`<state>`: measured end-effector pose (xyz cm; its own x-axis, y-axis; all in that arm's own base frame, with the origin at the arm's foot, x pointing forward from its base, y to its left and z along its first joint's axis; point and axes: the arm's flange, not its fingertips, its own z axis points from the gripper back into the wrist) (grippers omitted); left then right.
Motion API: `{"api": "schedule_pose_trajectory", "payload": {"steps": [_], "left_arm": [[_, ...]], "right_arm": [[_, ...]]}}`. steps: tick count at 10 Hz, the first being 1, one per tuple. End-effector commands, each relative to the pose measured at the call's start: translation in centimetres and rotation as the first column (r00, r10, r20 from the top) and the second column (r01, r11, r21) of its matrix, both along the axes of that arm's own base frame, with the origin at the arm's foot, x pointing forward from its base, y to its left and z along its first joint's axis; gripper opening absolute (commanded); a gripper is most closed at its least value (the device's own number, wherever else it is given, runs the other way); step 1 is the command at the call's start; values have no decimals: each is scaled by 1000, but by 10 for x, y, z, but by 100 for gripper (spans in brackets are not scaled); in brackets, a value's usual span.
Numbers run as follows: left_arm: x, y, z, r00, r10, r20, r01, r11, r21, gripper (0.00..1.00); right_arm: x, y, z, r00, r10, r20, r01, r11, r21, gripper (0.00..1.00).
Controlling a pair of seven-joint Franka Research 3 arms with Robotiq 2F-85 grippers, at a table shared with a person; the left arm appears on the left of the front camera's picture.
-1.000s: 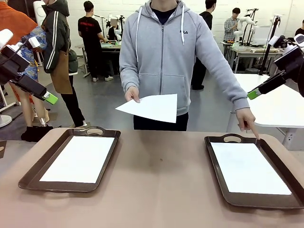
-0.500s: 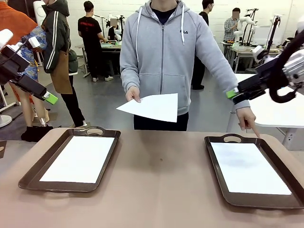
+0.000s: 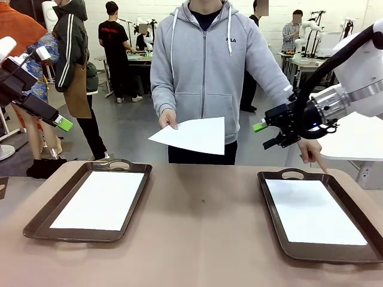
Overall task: Sort the A4 documents.
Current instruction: Receive the A4 Paper.
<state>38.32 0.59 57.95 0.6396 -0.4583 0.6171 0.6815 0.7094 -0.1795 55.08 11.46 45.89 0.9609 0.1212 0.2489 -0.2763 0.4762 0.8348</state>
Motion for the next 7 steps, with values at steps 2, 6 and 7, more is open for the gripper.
{"api": "schedule_pose_trajectory", "payload": {"steps": [2, 6, 7], "left_arm": [[-1, 0, -1, 1000, -2, 0, 2, 1000, -3, 100], [-1, 0, -1, 1000, -2, 0, 2, 1000, -3, 100], [-1, 0, -1, 1000, -2, 0, 2, 1000, -3, 100]], "right_arm": [[19, 26, -23, 988, -62, -141, 84, 984, 157, 96], [27, 56, -51, 976, -99, -194, 141, 966, 215, 96], [28, 64, -51, 977, -100, -189, 143, 962, 233, 96]]}}
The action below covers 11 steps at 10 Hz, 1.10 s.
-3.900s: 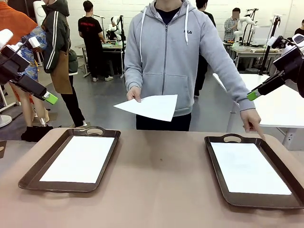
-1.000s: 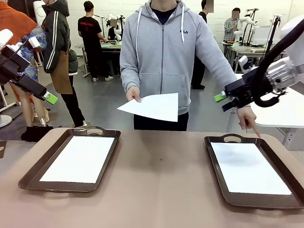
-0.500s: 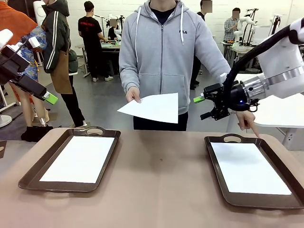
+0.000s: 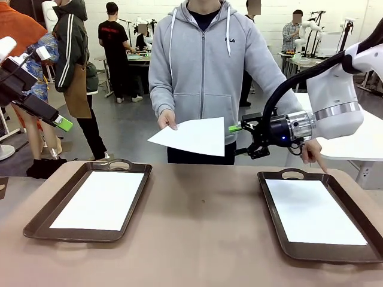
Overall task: Sort the A4 documents.
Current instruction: Receive the A4 Paper.
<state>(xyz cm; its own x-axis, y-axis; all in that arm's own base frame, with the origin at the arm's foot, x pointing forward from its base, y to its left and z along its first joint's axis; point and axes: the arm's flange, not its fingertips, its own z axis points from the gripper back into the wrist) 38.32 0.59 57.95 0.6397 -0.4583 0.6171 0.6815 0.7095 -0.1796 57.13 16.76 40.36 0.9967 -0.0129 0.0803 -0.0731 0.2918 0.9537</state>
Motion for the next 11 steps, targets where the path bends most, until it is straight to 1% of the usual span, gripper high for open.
{"api": "schedule_pose_trajectory", "payload": {"steps": [1, 6, 8, 11], "left_arm": [[-1, 0, -1, 1000, -2, 0, 2, 1000, -3, 100], [-1, 0, -1, 1000, -2, 0, 2, 1000, -3, 100], [-1, 0, -1, 1000, -2, 0, 2, 1000, -3, 100], [-1, 0, -1, 1000, -2, 0, 2, 1000, -3, 100]], "right_arm": [[9, 20, 5, 1000, -26, 3, 26, 999, 34, 96], [22, 49, -6, 997, -29, -73, 35, 997, 72, 96], [26, 54, -10, 995, -33, -92, 42, 994, 103, 96], [29, 61, -14, 991, -7, -132, 28, 986, 161, 96]]}}
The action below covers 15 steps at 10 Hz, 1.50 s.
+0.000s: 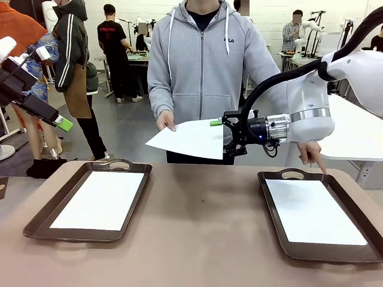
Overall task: Sort the A4 documents.
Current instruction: Receive the A4 Paper.
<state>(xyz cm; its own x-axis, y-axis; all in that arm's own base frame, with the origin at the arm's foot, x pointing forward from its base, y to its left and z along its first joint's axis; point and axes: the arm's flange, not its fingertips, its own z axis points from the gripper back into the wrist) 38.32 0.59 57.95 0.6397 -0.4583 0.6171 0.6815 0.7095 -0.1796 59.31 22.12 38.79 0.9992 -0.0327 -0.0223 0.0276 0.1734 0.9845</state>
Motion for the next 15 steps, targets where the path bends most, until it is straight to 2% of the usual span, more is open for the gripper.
{"api": "schedule_pose_trajectory", "payload": {"steps": [1, 3, 4, 5, 6, 7, 8, 9, 10, 11, 12, 13, 15], "left_arm": [[-1, 0, -1, 1000, -2, 0, 2, 1000, -3, 100], [-1, 0, -1, 1000, -2, 0, 2, 1000, -3, 100], [-1, 0, -1, 1000, -2, 0, 2, 1000, -3, 100], [-1, 0, -1, 1000, -2, 0, 2, 1000, -3, 100], [-1, 0, -1, 1000, -2, 0, 2, 1000, -3, 100], [-1, 0, -1, 1000, -2, 0, 2, 1000, -3, 100], [-1, 0, -1, 1000, -2, 0, 2, 1000, -3, 100], [-1, 0, -1, 1000, -2, 0, 2, 1000, -3, 100], [-1, 0, -1, 1000, -2, 0, 2, 1000, -3, 100], [-1, 0, -1, 1000, -2, 0, 2, 1000, -3, 100], [-1, 0, -1, 1000, -2, 0, 2, 1000, -3, 100], [-1, 0, -1, 1000, -2, 0, 2, 1000, -3, 100], [-1, 0, -1, 1000, -2, 0, 2, 1000, -3, 100]], "right_arm": [[7, 9, 2, 999, 12, -44, -10, 998, 61, 96], [6, 8, 0, 998, 29, -57, -25, 996, 81, 96], [6, 7, -1, 999, 29, -29, -27, 996, 84, 93], [5, 6, -2, 999, 31, -18, -29, 996, 84, 78], [4, 2, -2, 999, 30, -23, -28, 997, 77, 74], [5, -1, -2, 999, 22, -23, -21, 997, 73, 60], [5, -5, -2, 1000, 13, -23, -12, 998, 69, 56], [5, -8, -2, 1000, 7, -23, -6, 998, 67, 42], [5, -10, -2, 1000, 2, -25, -1, 998, 68, 38], [5, -12, -2, 1000, -2, -27, 4, 998, 70, 24], [4, -14, -2, 1000, -7, -28, 9, 998, 68, 20], [5, -16, -3, 999, -9, -32, 11, 998, 70, 6], [4, -15, -4, 999, 1, -44, 2, 997, 74, 0]]}}
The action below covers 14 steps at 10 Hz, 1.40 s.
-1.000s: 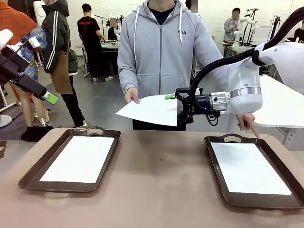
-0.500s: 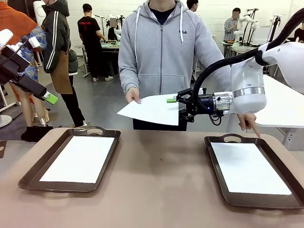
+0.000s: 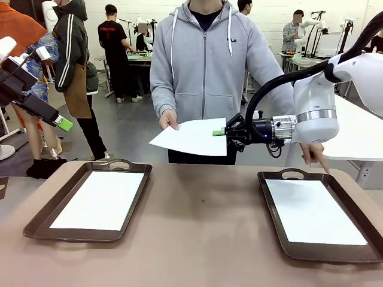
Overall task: Sort the A4 documents.
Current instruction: Receive the A4 Paper, then place the A4 Paper in the designated Handle tray.
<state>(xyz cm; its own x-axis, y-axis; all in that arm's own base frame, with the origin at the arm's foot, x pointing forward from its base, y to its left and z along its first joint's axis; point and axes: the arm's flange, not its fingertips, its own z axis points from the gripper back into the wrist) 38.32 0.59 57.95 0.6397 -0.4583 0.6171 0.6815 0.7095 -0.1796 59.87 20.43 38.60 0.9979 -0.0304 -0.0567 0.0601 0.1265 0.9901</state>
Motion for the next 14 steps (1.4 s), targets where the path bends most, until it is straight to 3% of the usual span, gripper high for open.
{"api": "schedule_pose_trajectory", "payload": {"steps": [1, 5, 6, 7, 14], "left_arm": [[-1, 0, -1, 1000, -2, 0, 2, 1000, -3, 100], [-1, 0, -1, 1000, -2, 0, 2, 1000, -3, 100], [-1, 0, -1, 1000, -2, 0, 2, 1000, -3, 100], [-1, 0, -1, 1000, -2, 0, 2, 1000, -3, 100], [-1, 0, -1, 1000, -2, 0, 2, 1000, -3, 100]], "right_arm": [[-2, 3, -2, 1000, 3, -11, -3, 1000, 24, 0], [-2, 3, -4, 999, 28, -29, -27, 999, 24, 0], [5, 3, -7, 986, 150, -66, -151, 988, -12, 0], [-2, 1, -1, 1000, 10, -6, -10, 1000, 6, 0], [-2, 1, -1, 1000, 10, -6, -10, 1000, 6, 0]]}}
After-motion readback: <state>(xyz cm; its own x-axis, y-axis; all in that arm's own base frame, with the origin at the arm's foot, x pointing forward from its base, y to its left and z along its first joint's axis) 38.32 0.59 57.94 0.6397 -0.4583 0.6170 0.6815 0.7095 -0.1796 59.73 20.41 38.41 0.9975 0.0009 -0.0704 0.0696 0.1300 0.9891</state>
